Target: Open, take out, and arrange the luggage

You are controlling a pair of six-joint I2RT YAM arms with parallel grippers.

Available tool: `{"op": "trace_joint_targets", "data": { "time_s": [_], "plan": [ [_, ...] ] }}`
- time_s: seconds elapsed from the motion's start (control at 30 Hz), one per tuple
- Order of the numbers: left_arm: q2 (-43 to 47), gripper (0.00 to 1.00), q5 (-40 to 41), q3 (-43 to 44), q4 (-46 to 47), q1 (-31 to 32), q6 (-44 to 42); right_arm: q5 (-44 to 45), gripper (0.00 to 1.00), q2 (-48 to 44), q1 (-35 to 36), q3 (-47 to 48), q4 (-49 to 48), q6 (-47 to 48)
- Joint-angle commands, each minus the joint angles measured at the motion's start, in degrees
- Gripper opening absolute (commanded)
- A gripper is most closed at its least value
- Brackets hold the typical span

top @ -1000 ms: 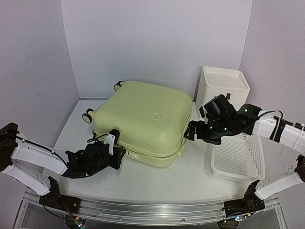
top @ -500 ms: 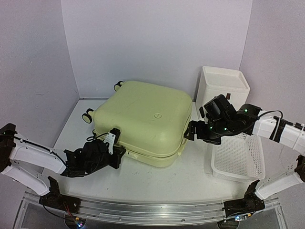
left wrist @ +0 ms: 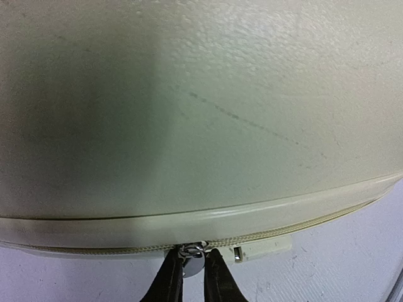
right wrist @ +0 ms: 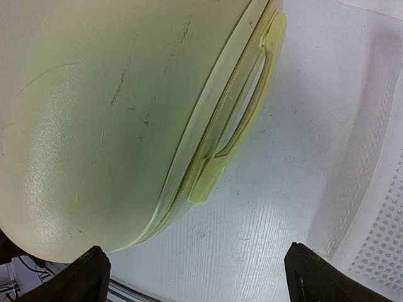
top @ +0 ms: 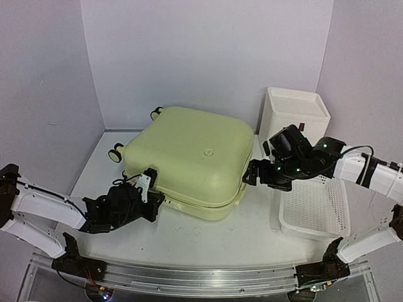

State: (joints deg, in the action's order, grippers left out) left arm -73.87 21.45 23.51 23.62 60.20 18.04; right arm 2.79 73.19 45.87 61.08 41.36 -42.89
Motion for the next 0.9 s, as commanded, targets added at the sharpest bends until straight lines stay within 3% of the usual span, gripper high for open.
{"op": "trace_joint_targets", "data": {
  "time_s": [0.0, 0.5, 0.87],
  "plan": [
    [1.4, 0.14, 2.9, -0.3, 3.4, -1.4, 0.8, -0.1, 0.98, 0.2, -0.3, 0.2, -1.7, -0.2],
    [1.9, 0.09, -0.3, -0.7, 3.5, -2.3, -1.4, -0.6, 0.98, 0.5, -0.3, -0.1, -1.9, -0.5],
    [1.8, 0.11, -2.1, -0.7, 3.7, -3.3, -2.6, -0.8, 0.98, 0.6, -0.3, -0.2, -2.1, -0.6]
  ]
}}
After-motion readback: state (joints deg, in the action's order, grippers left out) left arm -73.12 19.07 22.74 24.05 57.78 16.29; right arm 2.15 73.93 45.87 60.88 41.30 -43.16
